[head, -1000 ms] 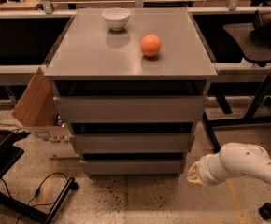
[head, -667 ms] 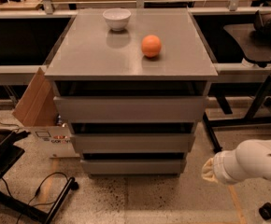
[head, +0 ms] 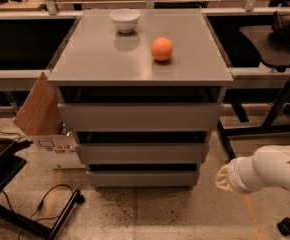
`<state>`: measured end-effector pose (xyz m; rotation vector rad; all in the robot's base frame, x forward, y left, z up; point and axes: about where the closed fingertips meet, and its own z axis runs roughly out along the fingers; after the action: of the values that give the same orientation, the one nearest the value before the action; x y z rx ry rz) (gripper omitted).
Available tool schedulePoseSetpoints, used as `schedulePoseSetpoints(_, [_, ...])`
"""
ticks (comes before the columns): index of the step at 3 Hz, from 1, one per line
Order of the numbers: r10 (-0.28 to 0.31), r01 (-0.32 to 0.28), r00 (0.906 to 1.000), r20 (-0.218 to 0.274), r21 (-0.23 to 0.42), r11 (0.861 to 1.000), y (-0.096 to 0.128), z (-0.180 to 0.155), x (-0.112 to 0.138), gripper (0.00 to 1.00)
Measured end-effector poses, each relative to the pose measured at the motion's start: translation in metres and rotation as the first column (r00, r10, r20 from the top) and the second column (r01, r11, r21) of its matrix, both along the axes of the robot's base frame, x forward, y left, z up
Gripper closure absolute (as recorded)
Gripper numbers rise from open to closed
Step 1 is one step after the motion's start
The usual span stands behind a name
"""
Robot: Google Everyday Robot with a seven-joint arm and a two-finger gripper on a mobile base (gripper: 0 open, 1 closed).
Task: Close middle drawer
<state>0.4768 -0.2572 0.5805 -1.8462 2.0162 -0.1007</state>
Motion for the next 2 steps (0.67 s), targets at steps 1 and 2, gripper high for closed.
schedulePoseSetpoints(1, [0.001, -0.001, 1.0, -0.002, 0.0, 1.0, 0.0006, -0.0008, -0.0004, 0.36])
schedulePoseSetpoints(2, [0.003, -0.003, 1.0, -0.003, 0.001, 1.0, 0.0015, -0.0016, -0.0008, 0.05])
